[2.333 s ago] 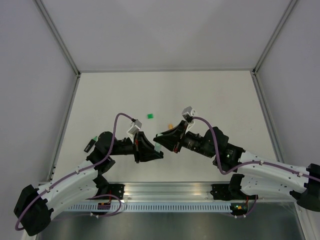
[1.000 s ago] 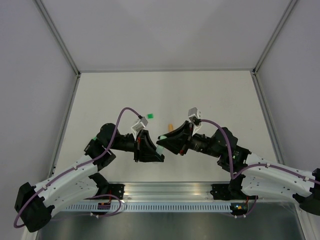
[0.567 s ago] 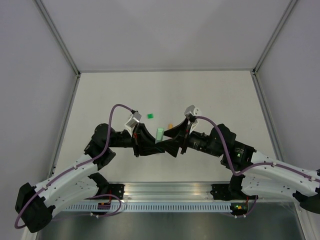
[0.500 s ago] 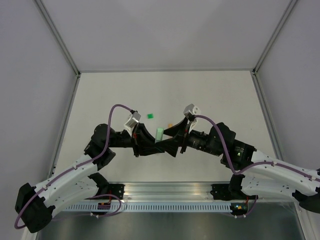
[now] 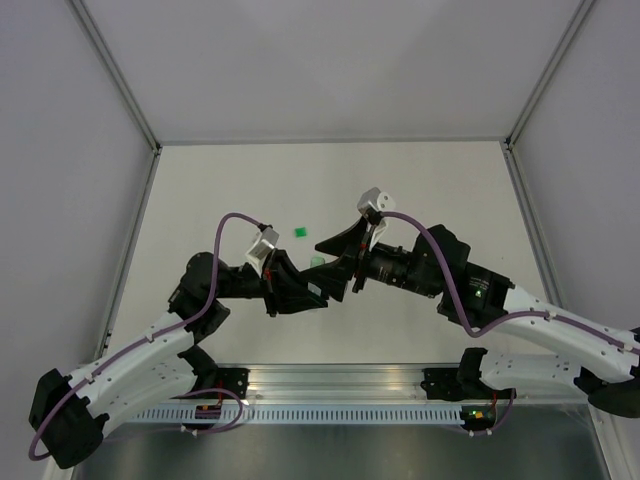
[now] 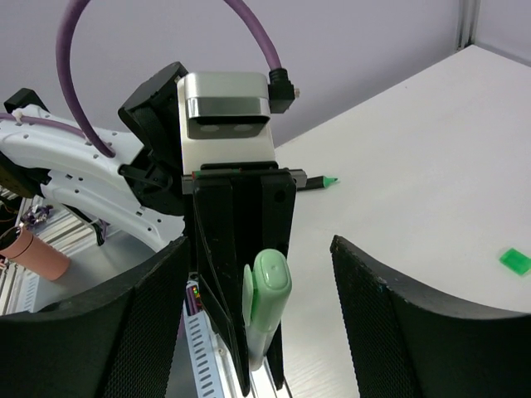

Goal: Insert the pens into the pen caps

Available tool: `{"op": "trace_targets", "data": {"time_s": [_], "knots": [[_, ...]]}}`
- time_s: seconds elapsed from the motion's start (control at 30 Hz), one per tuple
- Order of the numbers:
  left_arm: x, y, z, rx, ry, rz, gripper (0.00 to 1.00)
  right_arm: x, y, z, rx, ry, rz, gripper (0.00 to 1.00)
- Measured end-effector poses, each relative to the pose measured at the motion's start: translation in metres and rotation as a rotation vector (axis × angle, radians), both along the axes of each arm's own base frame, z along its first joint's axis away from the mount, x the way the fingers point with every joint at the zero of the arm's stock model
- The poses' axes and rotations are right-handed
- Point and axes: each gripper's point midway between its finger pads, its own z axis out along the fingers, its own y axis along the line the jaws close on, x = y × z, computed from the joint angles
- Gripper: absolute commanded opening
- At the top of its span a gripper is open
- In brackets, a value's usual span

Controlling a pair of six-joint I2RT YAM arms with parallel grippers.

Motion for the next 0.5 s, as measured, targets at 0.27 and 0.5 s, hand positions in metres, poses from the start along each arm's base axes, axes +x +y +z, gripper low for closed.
{"op": "trace_targets", "data": {"time_s": [0.27, 0.5], "knots": [[-0.001, 0.000, -0.002, 0.001, 0.001, 0.000, 0.02, 0.004, 0.010, -0.003, -0.019, 0.001, 0.007, 0.58], [-0.001, 0.001, -0.003, 0.001, 0.000, -0.001, 0.02, 0.003, 0.014, -0.010, -0.019, 0.009, 0.019, 0.07]]}}
